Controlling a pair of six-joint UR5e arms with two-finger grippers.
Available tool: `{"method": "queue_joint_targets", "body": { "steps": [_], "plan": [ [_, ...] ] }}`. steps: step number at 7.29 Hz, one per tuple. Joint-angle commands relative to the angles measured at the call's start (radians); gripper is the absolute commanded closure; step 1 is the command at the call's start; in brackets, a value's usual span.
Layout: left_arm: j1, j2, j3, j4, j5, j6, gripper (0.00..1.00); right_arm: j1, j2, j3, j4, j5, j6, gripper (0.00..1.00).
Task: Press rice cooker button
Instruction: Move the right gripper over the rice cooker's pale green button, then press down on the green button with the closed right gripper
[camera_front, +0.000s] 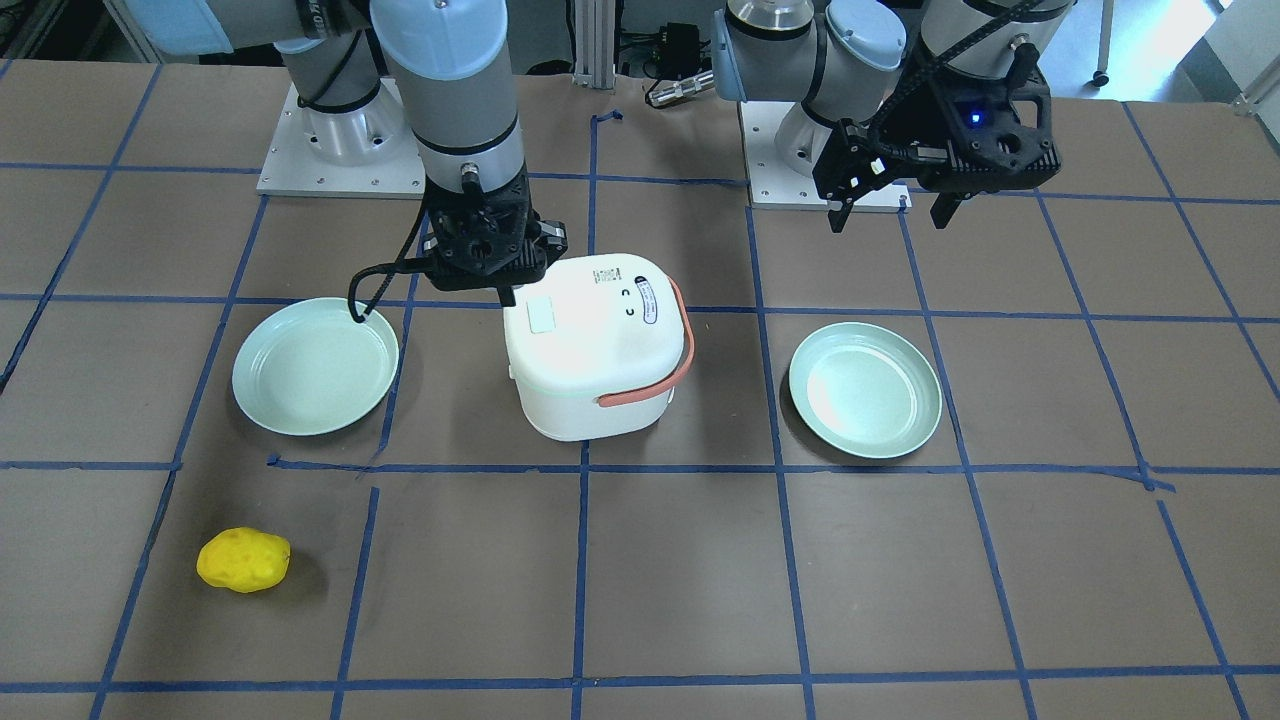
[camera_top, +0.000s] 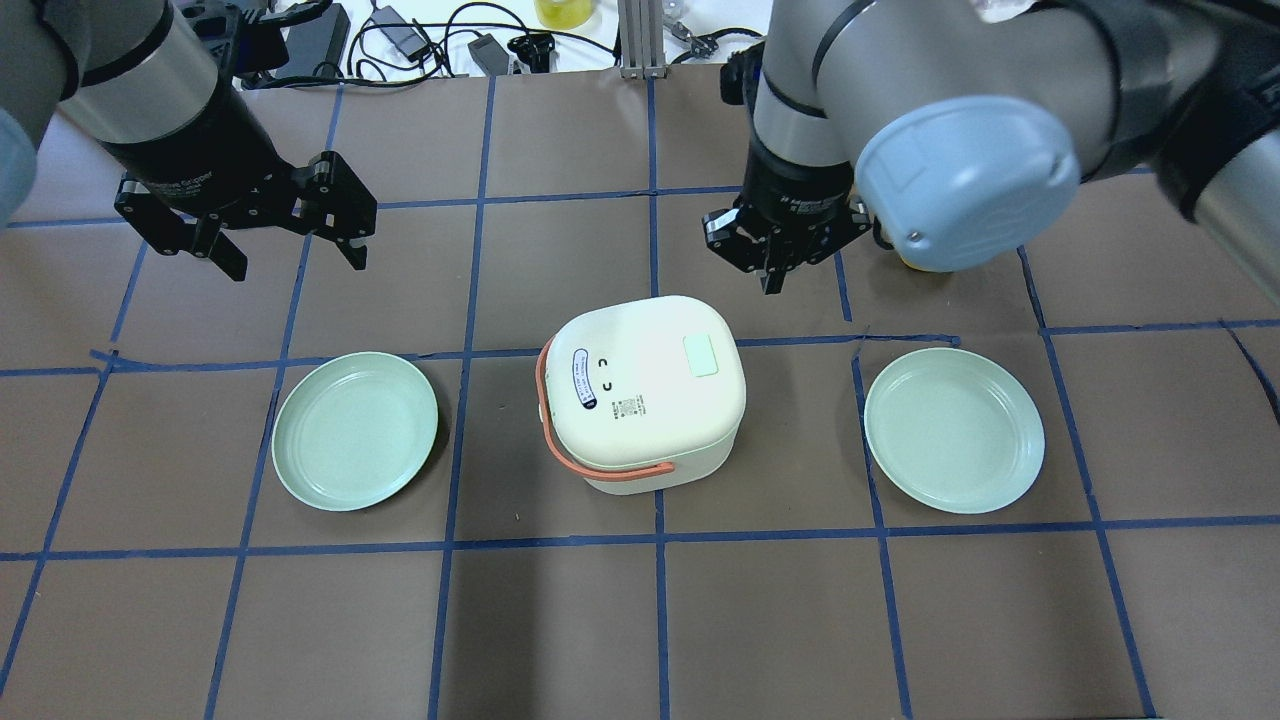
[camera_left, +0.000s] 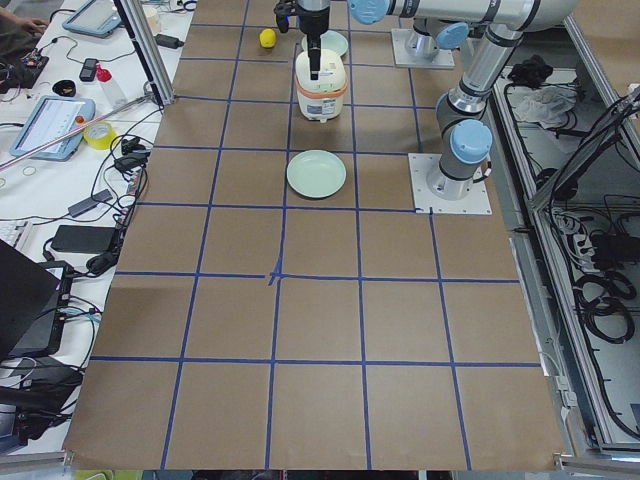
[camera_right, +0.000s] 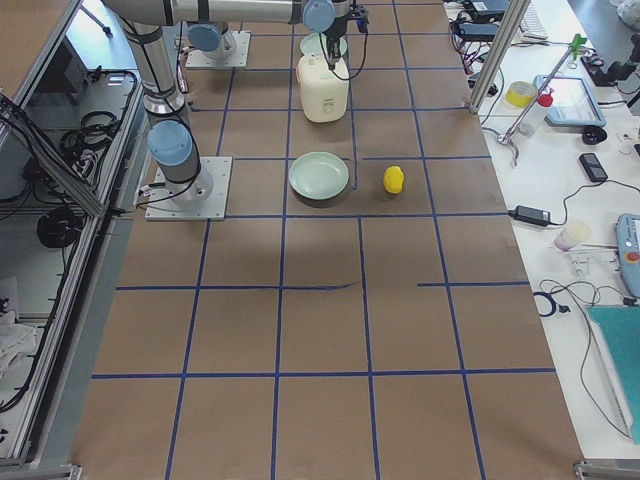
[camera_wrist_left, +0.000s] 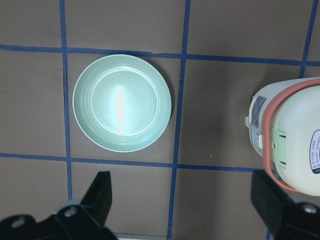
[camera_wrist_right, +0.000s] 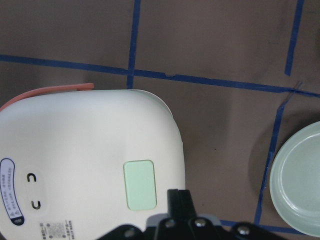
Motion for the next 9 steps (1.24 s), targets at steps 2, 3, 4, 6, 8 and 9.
{"method": "queue_joint_targets", "body": {
  "steps": [2,3,4,6,8,9],
  "plan": [
    [0.000,0.000,0.000,0.000,0.000,0.000,0.00,0.034,0.005,0.069,-0.118,0.002,0.055,1.00],
    [0.000,0.000,0.000,0.000,0.000,0.000,0.00,0.035,0.007,0.067,-0.115,0.000,0.054,1.00],
    [0.000,0.000,0.000,0.000,0.000,0.000,0.00,0.035,0.010,0.069,-0.112,0.003,0.054,1.00],
    [0.000,0.000,0.000,0.000,0.000,0.000,0.00,0.037,0.021,0.069,-0.113,0.000,0.054,1.00],
    [0.000,0.000,0.000,0.000,0.000,0.000,0.00,0.041,0.028,0.069,-0.110,0.002,0.051,1.00],
    [0.000,0.000,0.000,0.000,0.000,-0.001,0.00,0.050,0.030,0.069,-0.113,-0.001,0.051,1.00]
  ]
}}
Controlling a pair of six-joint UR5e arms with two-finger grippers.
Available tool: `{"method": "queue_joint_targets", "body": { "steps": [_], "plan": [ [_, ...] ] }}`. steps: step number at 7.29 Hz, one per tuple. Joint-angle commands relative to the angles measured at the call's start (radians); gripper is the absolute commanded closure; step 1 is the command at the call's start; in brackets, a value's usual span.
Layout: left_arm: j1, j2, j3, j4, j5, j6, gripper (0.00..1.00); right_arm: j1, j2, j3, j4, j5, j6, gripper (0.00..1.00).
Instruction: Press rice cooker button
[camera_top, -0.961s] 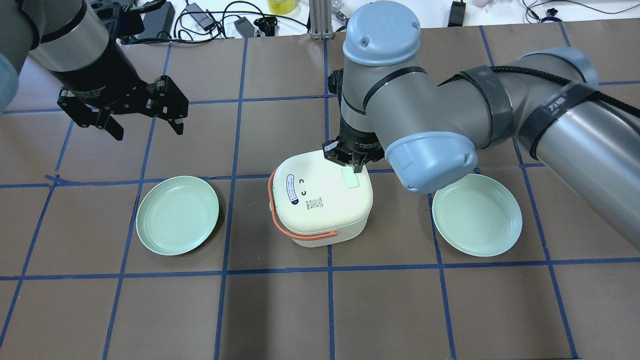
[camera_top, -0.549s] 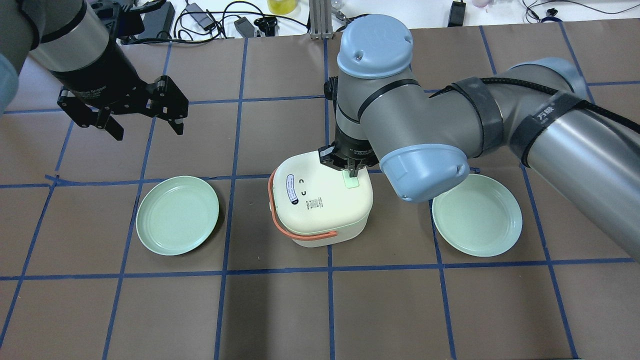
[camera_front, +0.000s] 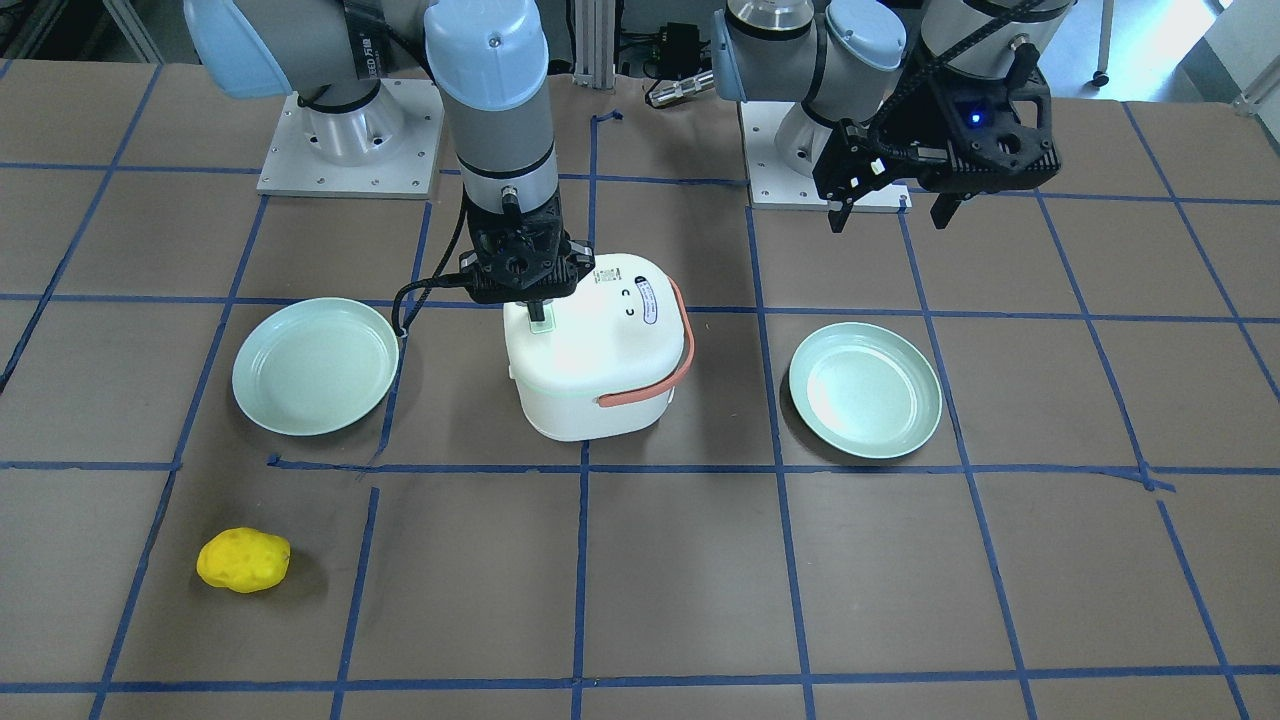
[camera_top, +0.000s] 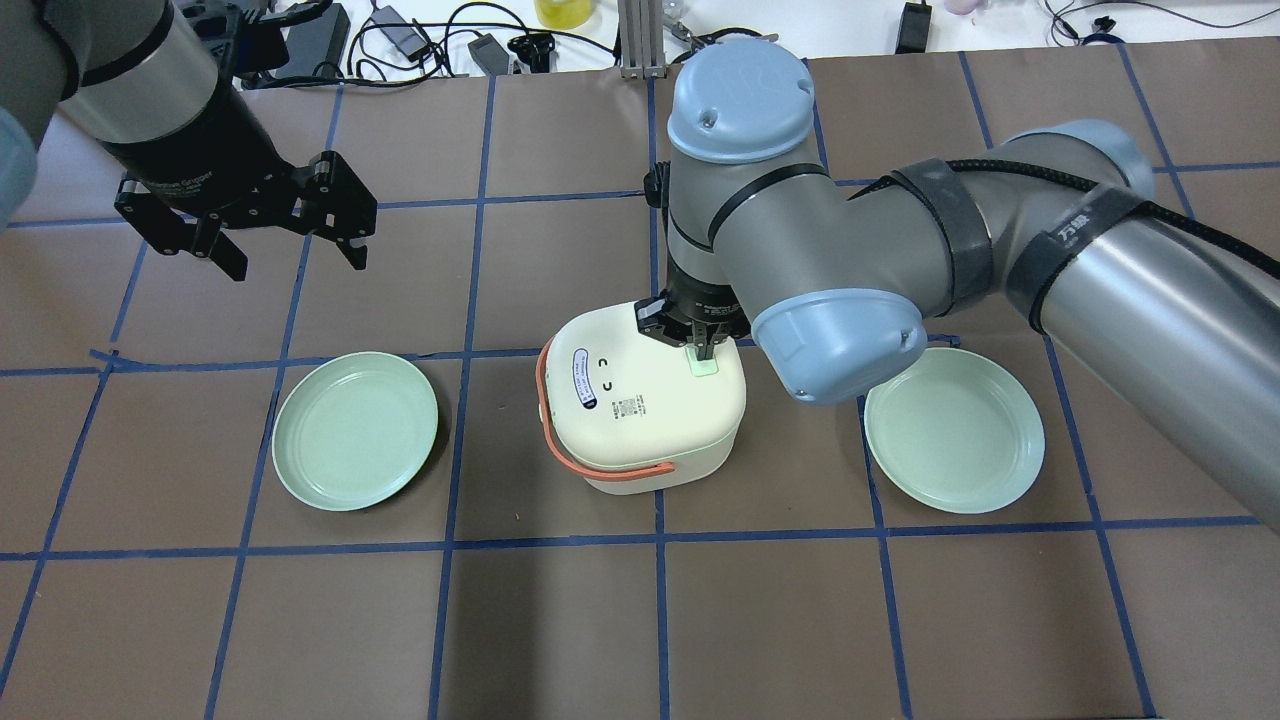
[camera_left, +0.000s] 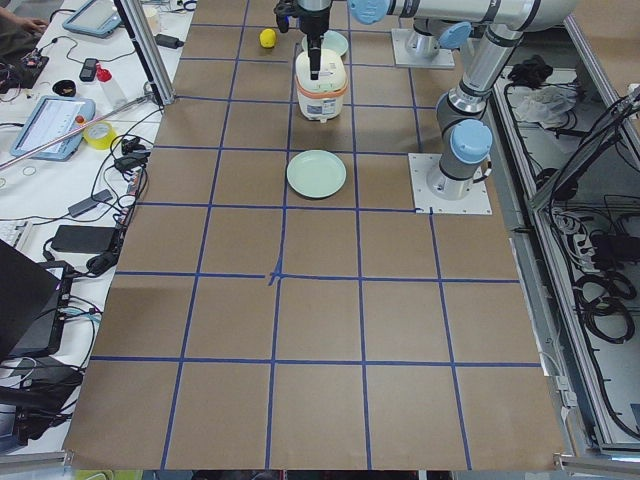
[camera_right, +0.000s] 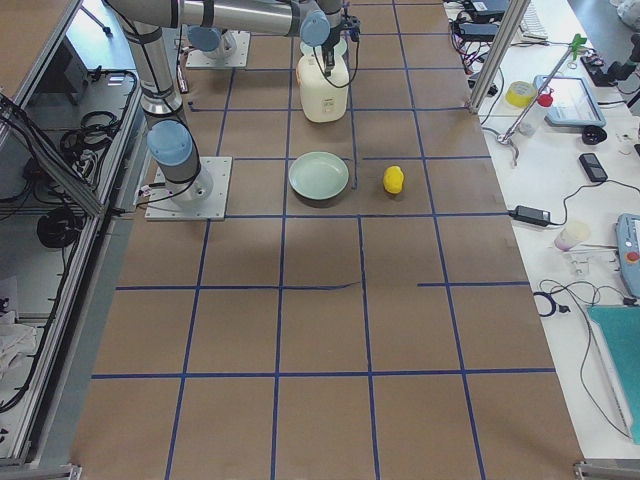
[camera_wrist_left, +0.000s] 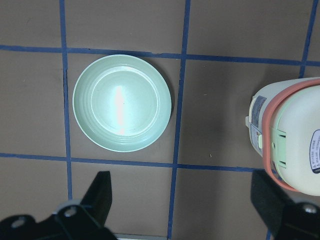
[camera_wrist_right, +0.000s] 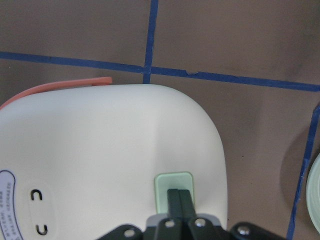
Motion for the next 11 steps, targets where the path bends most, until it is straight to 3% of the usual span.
{"method": "queue_joint_targets", "body": {
  "steps": [1,4,5,6,8,11],
  "plan": [
    [0.000,0.000,0.000,0.000,0.000,0.000,0.00,0.010,0.006,0.002,-0.001,-0.001,-0.003,1.00],
    [0.000,0.000,0.000,0.000,0.000,0.000,0.00,0.010,0.007,-0.001,-0.001,-0.015,-0.011,1.00],
    [0.000,0.000,0.000,0.000,0.000,0.000,0.00,0.010,-0.007,-0.023,0.023,-0.030,0.002,0.64],
    [0.000,0.000,0.000,0.000,0.000,0.000,0.00,-0.002,-0.031,-0.052,0.090,-0.110,0.001,0.01],
    [0.000,0.000,0.000,0.000,0.000,-0.001,0.00,-0.058,-0.033,-0.147,0.135,-0.139,-0.058,0.00],
    [0.000,0.000,0.000,0.000,0.000,0.000,0.00,-0.234,-0.043,-0.267,0.204,-0.079,-0.180,0.00]
  ]
}}
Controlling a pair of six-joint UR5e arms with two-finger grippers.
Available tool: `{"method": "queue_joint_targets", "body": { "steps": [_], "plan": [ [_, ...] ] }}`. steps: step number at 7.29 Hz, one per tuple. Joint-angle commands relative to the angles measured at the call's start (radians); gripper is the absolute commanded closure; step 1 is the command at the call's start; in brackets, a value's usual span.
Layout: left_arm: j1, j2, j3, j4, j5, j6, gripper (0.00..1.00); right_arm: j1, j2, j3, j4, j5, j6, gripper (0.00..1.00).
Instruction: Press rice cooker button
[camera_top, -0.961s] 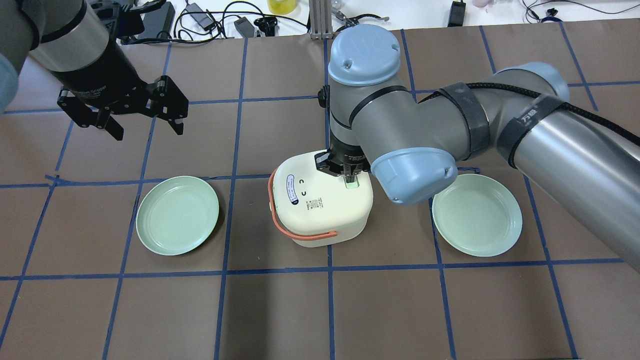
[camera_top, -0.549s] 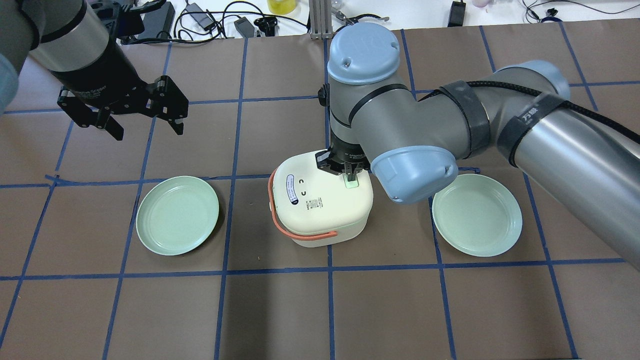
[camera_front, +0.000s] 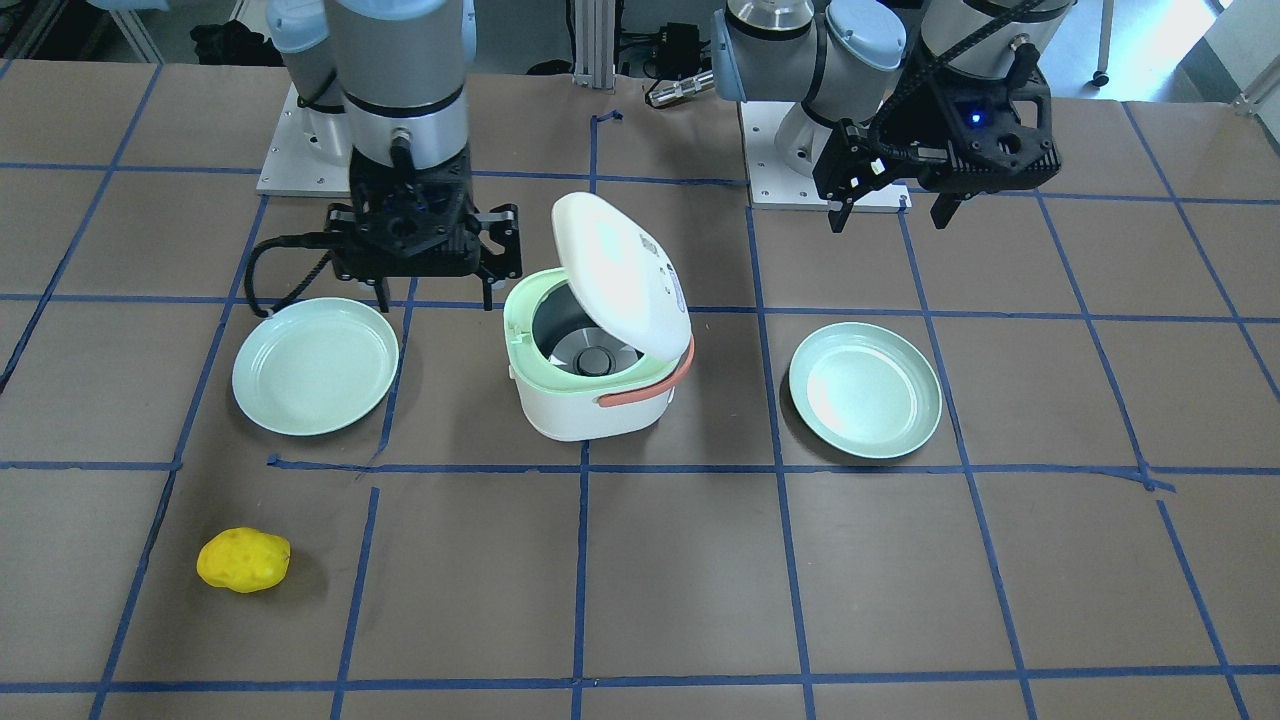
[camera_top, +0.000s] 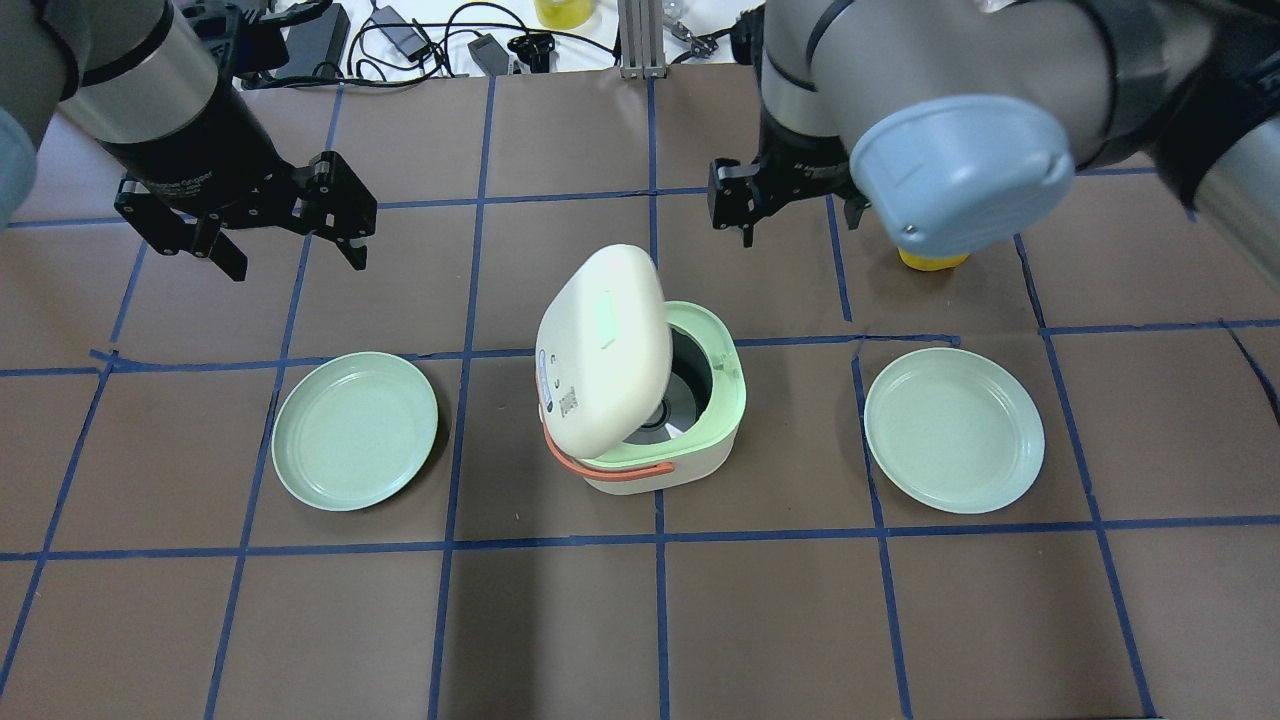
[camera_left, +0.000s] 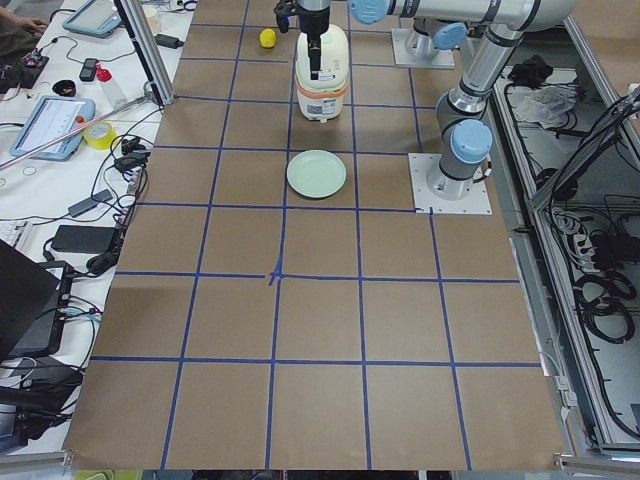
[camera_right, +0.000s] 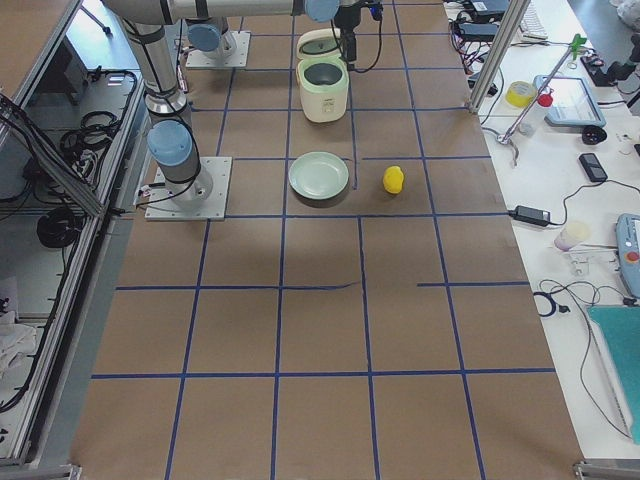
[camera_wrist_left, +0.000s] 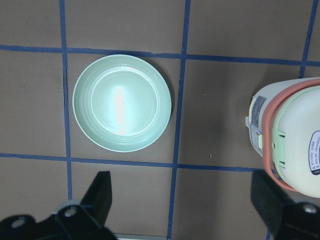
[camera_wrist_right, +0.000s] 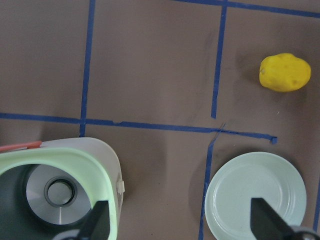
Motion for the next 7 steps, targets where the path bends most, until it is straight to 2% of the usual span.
{"method": "queue_joint_targets", "body": {
  "steps": [1,3,7],
  "plan": [
    [0.000,0.000,0.000,0.000,0.000,-0.001,0.00,-0.101,-0.007,-0.054,0.014,0.047,-0.057,0.00],
    [0.000,0.000,0.000,0.000,0.000,0.000,0.00,-0.145,-0.008,-0.079,0.033,0.055,-0.071,0.00],
    [0.000,0.000,0.002,0.000,0.000,0.000,0.00,-0.140,-0.017,-0.077,0.056,0.058,-0.057,0.00]
  ]
}}
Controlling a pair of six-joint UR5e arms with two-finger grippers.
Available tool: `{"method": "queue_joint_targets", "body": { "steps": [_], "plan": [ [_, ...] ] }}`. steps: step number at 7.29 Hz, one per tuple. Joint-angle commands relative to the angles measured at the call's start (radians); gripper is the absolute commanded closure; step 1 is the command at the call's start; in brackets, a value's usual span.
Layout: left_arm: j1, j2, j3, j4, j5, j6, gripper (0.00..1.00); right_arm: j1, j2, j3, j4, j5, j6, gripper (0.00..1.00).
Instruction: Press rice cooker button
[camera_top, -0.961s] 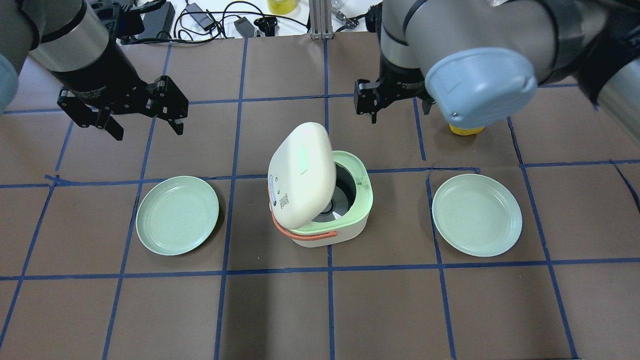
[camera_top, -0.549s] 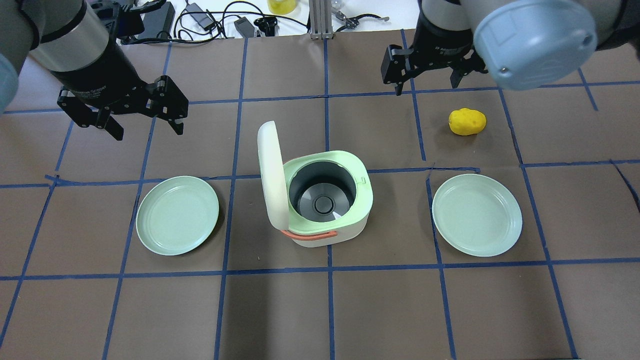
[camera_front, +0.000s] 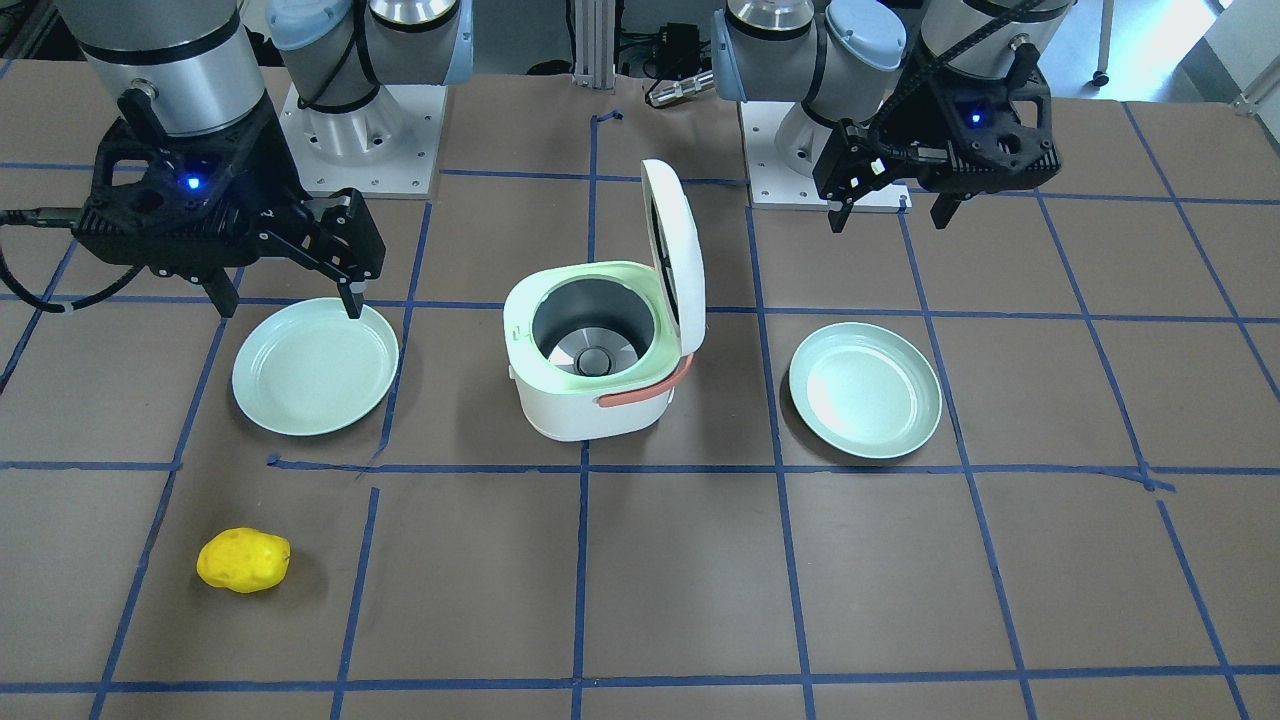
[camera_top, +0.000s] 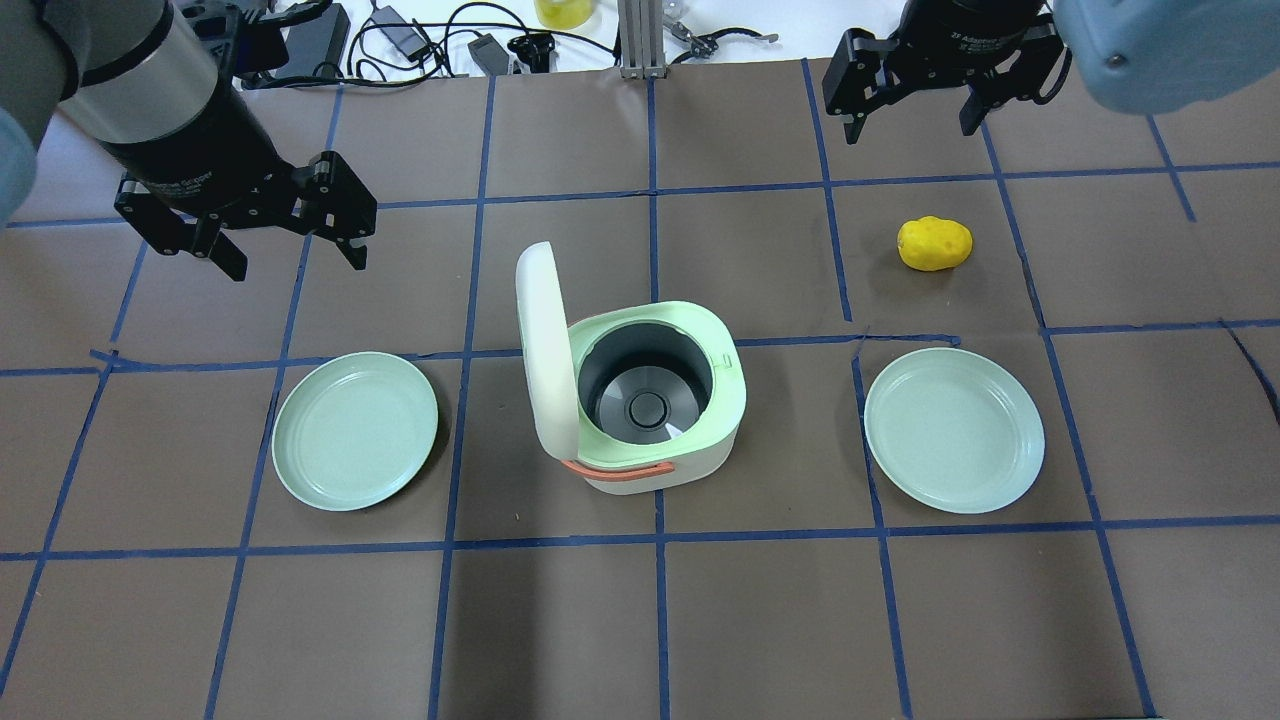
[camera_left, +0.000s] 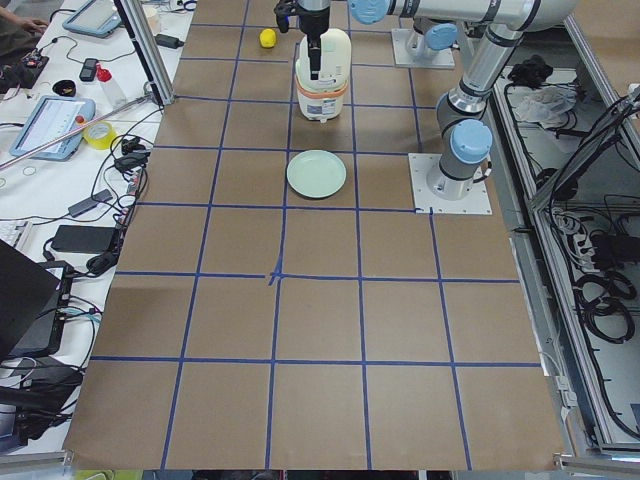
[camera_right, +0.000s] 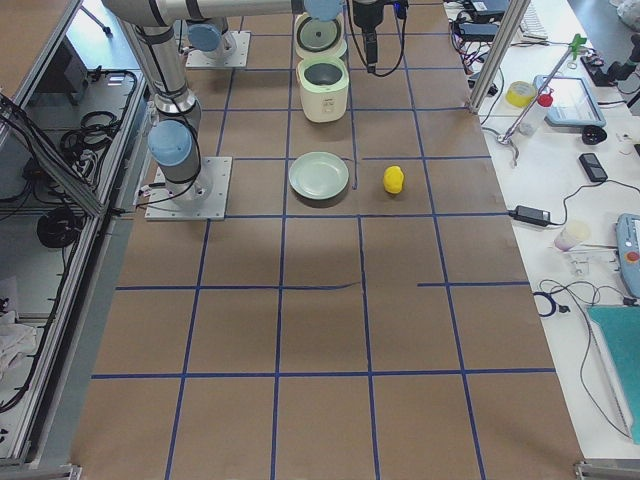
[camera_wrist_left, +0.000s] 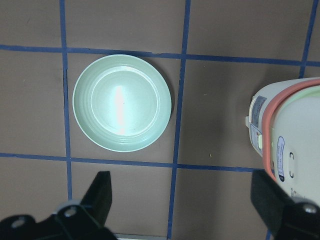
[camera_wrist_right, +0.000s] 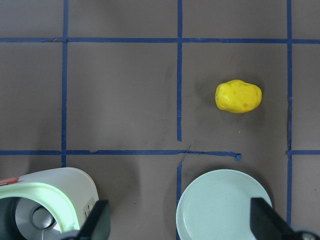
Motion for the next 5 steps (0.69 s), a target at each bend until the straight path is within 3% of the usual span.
{"method": "queue_joint_targets", "body": {
  "steps": [1,5],
  "plan": [
    [0.000,0.000,0.000,0.000,0.000,0.000,0.00,0.004,-0.004,0.007,0.008,0.001,0.012,0.00],
    [0.000,0.000,0.000,0.000,0.000,0.000,0.00,0.007,-0.013,0.008,0.055,0.001,0.011,0.00]
  ]
}}
